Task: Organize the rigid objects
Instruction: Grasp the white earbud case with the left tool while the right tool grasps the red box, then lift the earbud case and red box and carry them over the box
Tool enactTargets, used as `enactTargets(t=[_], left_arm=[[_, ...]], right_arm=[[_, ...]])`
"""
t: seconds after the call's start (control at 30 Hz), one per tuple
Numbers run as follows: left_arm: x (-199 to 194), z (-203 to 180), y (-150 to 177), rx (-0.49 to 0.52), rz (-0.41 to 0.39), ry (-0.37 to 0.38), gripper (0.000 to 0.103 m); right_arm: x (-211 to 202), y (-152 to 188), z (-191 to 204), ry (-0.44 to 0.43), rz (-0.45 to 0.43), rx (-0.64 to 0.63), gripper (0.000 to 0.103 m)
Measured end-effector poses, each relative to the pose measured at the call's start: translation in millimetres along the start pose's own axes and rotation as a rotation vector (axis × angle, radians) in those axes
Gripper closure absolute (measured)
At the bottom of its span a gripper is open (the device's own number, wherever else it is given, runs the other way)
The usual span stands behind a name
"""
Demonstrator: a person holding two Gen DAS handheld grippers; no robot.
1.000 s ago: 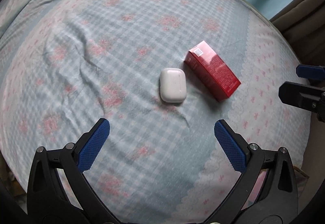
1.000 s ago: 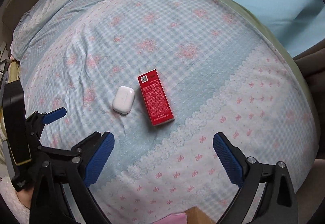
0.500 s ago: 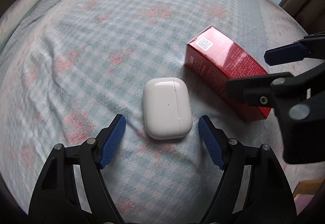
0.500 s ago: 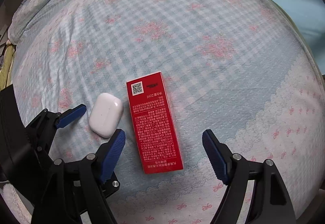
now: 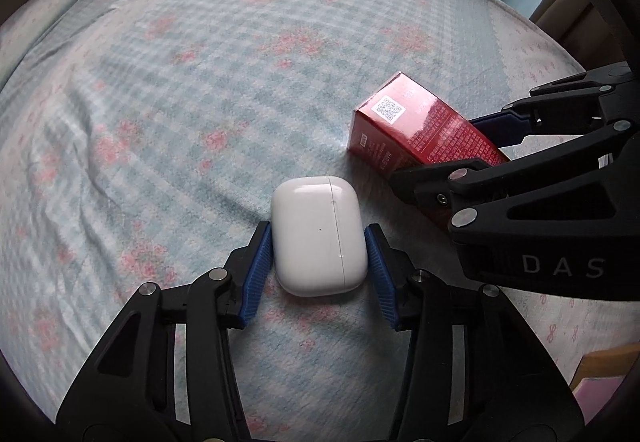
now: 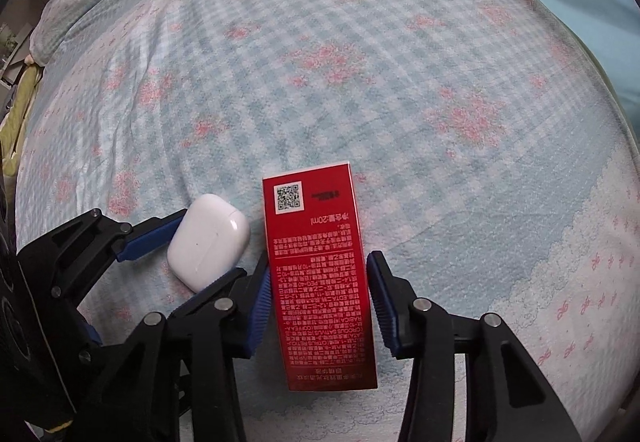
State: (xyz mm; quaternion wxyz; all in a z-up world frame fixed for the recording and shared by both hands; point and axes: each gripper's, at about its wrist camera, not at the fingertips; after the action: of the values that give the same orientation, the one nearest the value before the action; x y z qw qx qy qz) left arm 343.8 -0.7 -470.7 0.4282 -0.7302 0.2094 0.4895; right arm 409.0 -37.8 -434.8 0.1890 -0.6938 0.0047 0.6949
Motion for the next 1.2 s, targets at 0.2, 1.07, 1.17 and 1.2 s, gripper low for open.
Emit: enactTargets(t=[0.2,1.07,1.17,1.2], left_arm=[[-6.2,6.5,-3.7,-0.027,-0.001,0.031,0.06],[-61.0,5.8,6.7,-0.005,0.029,0.165,0.083],[-58.9,9.2,7.1,-0.014,0.063,0.206,0.083],[-56.0,9.7,6.8,-0.014,0.078,0.192,0.081]], right_arm=[[-5.5,5.4,-2.0,0.002,-0.008,0.034,0.062],[-110.8,78.7,7.3,0.042,-0.163,0.322,0.062],[-112.9,91.8,11.0,0.032,-0.163,0.356,0.062],[-113.3,96.1,12.3,0.027,-0.167,0.369,0.062]])
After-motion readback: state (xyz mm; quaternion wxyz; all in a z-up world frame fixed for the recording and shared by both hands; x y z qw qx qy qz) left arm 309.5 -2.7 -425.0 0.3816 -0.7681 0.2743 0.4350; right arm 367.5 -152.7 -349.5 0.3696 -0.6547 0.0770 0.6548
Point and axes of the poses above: each gripper's, at about its wrist camera, not at the fingertips, and x roughly the way its jaws point, z to its left, y to its underside, and after that the axes turned 11 degrees about -x, right-handed
